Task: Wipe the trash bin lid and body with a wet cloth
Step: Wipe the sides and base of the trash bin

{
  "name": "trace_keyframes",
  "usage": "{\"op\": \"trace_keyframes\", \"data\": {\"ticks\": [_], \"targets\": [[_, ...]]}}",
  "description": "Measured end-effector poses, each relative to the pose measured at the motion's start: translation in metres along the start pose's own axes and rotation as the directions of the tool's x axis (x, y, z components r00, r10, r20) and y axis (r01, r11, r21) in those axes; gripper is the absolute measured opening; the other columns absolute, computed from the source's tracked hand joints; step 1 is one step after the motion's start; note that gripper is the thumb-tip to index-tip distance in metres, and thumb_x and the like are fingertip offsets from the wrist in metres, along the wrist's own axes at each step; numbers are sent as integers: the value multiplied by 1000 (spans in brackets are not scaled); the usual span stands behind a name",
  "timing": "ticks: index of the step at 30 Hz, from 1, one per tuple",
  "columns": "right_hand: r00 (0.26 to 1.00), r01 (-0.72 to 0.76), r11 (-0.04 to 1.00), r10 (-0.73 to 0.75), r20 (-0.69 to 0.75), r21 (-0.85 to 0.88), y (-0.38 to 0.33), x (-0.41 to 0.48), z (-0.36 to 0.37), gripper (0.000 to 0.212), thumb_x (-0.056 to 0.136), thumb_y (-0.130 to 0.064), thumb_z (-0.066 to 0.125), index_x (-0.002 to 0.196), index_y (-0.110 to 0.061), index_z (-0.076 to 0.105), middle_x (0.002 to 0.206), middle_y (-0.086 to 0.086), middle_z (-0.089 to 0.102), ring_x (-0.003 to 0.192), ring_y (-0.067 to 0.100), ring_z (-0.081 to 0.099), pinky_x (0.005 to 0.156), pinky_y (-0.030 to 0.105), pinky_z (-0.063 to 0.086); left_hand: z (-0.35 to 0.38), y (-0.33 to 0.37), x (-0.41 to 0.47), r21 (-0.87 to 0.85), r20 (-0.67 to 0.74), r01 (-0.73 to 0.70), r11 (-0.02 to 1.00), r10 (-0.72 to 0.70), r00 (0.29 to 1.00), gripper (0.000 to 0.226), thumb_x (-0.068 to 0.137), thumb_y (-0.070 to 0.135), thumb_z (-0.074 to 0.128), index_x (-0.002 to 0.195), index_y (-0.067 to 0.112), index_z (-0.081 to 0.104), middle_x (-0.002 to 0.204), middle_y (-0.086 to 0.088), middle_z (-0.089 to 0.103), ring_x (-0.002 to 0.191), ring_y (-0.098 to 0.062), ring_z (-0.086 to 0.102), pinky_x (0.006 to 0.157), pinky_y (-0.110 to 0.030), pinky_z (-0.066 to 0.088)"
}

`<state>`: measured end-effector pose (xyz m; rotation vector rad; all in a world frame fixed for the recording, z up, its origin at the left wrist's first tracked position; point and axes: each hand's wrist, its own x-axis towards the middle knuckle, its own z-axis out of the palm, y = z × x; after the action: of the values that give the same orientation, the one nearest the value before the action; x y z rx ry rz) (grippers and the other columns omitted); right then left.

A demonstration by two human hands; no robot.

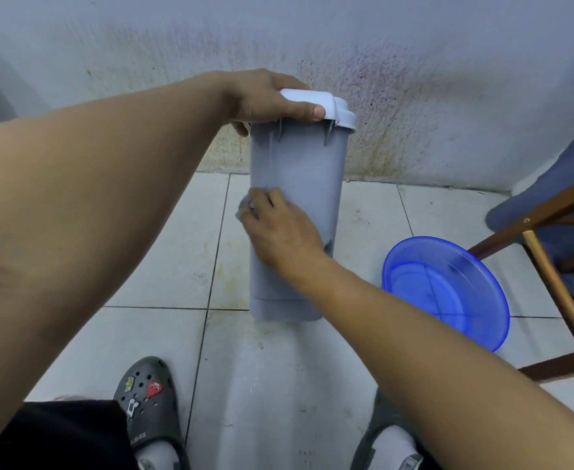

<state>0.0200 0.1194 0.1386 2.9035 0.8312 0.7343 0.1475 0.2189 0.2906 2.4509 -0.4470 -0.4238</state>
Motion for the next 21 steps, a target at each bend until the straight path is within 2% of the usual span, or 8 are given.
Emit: {"op": "trace_keyframes", "data": {"ticks": [4,9,13,15,18,21], "targets": [[991,17,1000,-19,135,10,-34,-34,14,40,80,-5,30,84,-7,70,100,14,63,87,33,55,56,33,30,-1,-2,-1,3,2,-1,1000,1,1000,67,80,80,67,142,55,53,144,9,53,127,-28,55,96,-54,57],[959,63,997,-75,272,54,-67,-90,32,35,79,-2,35,77,-9,69,100,12,61,88,30,51,57,32,26,-1,-2,-2,5,6,-8,1000,8,1000,68,80,80,68,142,56,53,144,9,53,128,-27,54,96,-52,57],[952,87,989,-118,283,119,-63,-130,41,38,85,-2,32,94,-7,69,112,10,59,87,29,50,60,32,44,-1,-3,-3,-1,7,-4,1000,4,1000,69,80,78,69,142,56,53,141,11,54,127,-26,55,97,-51,57],[955,102,987,-132,266,123,-52,-143,35,40,83,-3,34,100,-11,69,113,7,59,86,27,49,59,31,43,-1,-3,-2,-1,10,-7,1000,7,1000,68,81,78,69,143,56,52,142,11,53,127,-26,55,97,-52,57],[967,72,986,-105,231,150,-28,-161,26,45,84,-3,33,103,-16,72,109,4,62,83,24,52,56,27,33,-1,-3,-1,0,12,-13,1000,13,1000,66,81,78,69,142,58,52,142,11,53,128,-26,54,96,-52,57],[971,36,980,-81,224,196,-6,-178,25,43,87,-4,37,106,-17,72,110,4,64,84,26,54,54,29,43,-1,-3,-2,-1,7,-8,1000,8,1000,66,81,77,70,141,58,53,142,10,53,128,-26,54,96,-52,57]]}}
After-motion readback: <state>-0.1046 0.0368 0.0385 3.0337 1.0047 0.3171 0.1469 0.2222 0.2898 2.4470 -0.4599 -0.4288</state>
